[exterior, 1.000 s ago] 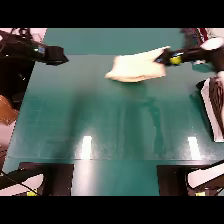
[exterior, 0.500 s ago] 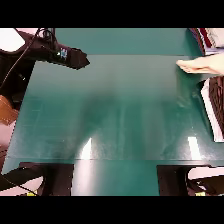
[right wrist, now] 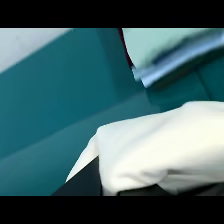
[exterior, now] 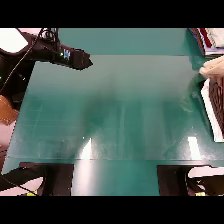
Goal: Fold the shirts.
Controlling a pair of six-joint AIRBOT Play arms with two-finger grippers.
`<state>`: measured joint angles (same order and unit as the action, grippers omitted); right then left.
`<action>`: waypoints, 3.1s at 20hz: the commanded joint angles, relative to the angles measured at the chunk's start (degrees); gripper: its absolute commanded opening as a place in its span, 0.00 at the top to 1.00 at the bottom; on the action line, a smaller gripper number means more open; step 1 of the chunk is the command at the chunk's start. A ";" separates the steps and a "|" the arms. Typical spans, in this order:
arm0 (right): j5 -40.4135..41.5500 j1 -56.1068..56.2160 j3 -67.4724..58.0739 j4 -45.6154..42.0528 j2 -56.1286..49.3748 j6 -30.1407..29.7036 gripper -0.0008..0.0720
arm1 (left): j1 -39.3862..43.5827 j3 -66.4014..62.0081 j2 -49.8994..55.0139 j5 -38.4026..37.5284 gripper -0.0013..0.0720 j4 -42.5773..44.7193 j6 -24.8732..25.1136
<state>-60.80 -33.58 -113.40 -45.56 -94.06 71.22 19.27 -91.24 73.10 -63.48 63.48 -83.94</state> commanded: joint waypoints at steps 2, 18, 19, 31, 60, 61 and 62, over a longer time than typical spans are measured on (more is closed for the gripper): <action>-2.67 -0.83 -4.50 0.33 3.30 -0.35 0.97 | 0.04 0.00 0.00 -0.04 0.95 0.26 -0.02; -13.90 -15.82 23.37 -17.46 27.12 -1.22 0.97 | 0.04 0.00 0.00 0.02 0.95 0.63 1.99; -14.14 -16.57 26.10 -20.70 28.37 -1.20 0.97 | 0.02 0.00 0.00 -0.02 0.95 0.63 1.99; -10.73 -22.80 48.26 -29.75 30.93 -1.25 0.96 | 0.04 0.00 0.00 -0.13 0.95 0.59 1.92; 0.81 40.00 32.22 -1.07 30.95 -0.35 0.97 | 0.02 0.00 -0.02 0.52 0.95 1.20 1.88; 0.79 39.95 32.22 -1.05 30.95 -0.35 0.97 | 0.02 -0.02 -0.02 0.52 0.95 1.20 1.88; 0.66 39.93 32.22 -1.05 30.95 -0.35 0.97 | 0.02 0.00 -0.02 0.52 0.95 1.20 1.88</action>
<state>-60.53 4.43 -81.14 -46.74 -63.13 70.89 19.29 -91.24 73.10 -63.00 64.66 -82.06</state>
